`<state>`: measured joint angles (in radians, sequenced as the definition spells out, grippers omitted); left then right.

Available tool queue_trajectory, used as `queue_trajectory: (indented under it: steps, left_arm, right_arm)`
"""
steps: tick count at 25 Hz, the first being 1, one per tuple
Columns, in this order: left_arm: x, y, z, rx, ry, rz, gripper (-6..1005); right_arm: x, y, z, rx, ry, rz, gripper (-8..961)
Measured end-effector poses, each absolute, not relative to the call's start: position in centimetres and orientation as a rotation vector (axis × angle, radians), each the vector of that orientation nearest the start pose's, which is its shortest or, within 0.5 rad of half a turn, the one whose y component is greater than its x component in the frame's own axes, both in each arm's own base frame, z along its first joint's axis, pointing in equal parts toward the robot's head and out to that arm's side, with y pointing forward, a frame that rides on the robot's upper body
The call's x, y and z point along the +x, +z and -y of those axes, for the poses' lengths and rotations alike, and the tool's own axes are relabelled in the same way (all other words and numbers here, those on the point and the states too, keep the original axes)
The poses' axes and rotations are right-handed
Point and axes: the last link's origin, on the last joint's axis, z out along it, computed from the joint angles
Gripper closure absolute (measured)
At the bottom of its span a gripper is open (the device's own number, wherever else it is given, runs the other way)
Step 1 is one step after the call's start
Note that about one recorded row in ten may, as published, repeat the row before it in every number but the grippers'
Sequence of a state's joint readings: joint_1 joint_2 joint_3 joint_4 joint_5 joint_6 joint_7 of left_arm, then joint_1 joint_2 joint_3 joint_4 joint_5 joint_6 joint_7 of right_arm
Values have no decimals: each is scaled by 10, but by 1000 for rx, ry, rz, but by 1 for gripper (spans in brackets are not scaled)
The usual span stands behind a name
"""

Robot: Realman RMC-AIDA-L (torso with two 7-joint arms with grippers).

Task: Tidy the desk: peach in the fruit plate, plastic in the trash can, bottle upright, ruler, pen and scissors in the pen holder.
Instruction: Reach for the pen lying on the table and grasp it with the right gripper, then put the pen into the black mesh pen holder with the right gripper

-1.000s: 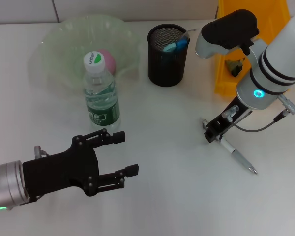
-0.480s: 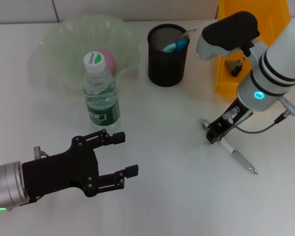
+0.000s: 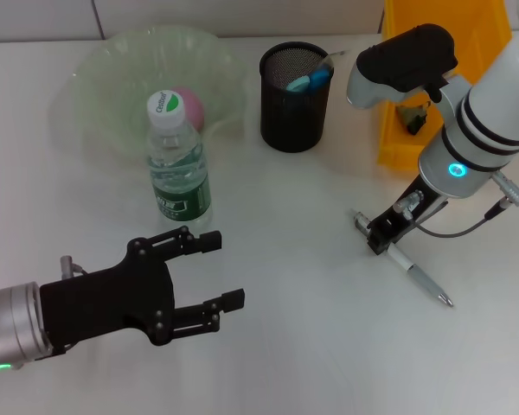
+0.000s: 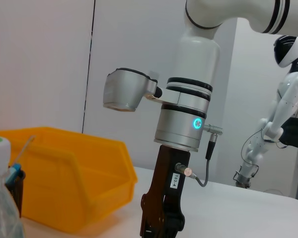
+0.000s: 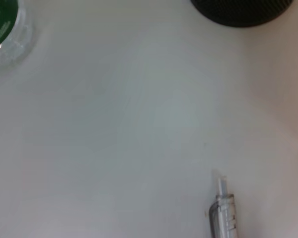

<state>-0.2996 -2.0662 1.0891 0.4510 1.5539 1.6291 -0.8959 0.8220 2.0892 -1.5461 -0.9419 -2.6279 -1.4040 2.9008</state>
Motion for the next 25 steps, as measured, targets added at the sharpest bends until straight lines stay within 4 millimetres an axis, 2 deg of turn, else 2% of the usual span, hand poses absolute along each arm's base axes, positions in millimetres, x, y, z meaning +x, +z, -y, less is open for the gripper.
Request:
queue_trajectory:
  steps: [15, 19, 25]
  left_arm:
    - [-284, -42, -243, -2717, -969, 342, 219]
    - [-284, -42, -243, -2716, -968, 342, 219]
    - [-284, -41, -244, -2713, -968, 343, 219]
  right_arm:
    - [177, -61, -372, -2422, -697, -1192, 810]
    - [173, -57, -373, -2429, -665, -1178, 818]
    - [161, -40, -378, -2430, -563, -1164, 823]
